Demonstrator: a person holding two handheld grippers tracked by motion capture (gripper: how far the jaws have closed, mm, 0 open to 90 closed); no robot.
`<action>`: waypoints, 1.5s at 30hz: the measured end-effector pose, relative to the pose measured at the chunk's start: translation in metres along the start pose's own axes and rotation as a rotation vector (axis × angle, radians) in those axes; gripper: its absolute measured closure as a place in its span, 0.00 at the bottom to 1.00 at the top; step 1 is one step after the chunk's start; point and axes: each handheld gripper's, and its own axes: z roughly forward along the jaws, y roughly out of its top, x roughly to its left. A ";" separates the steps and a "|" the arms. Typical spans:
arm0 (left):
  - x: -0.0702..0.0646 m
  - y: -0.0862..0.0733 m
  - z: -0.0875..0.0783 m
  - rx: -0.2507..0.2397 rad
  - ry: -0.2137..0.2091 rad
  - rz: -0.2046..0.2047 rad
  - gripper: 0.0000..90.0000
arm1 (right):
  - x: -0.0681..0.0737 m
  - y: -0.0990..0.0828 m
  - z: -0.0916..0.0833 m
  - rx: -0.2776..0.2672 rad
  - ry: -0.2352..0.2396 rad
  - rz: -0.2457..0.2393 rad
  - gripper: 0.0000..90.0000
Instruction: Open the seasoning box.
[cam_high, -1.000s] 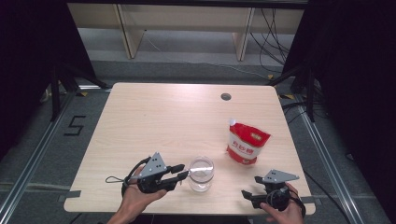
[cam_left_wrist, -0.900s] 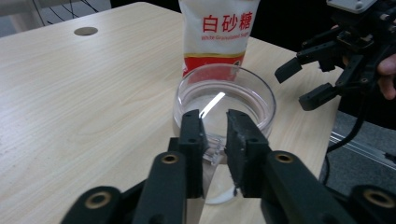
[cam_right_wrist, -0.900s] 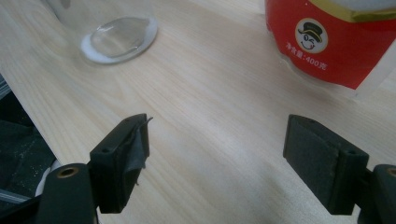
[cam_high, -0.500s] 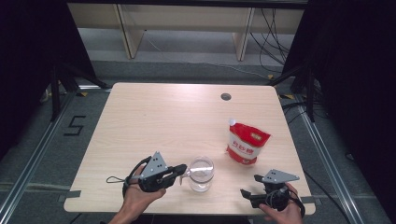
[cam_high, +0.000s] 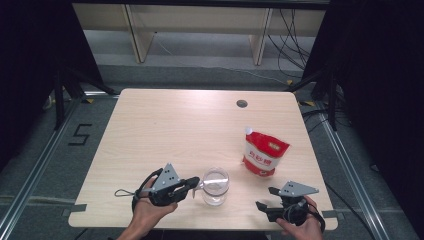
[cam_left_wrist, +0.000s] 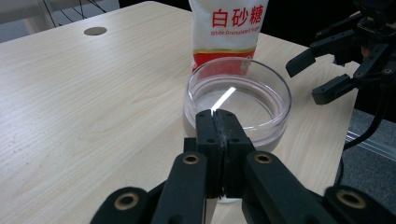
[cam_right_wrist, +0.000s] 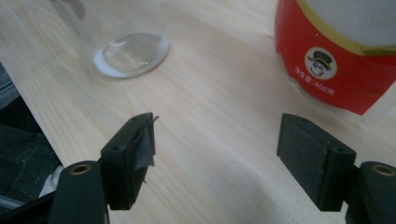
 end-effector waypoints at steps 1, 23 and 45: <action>0.000 0.000 0.000 0.000 -0.002 0.001 0.98 | -0.003 0.001 0.001 -0.022 0.007 -0.042 0.36; 0.001 -0.002 -0.001 -0.007 0.003 -0.002 0.98 | 0.013 0.023 0.002 -0.162 0.040 -0.112 0.76; -0.001 -0.003 -0.001 -0.006 0.012 -0.003 0.98 | 0.024 0.035 0.010 -0.197 0.057 -0.153 0.86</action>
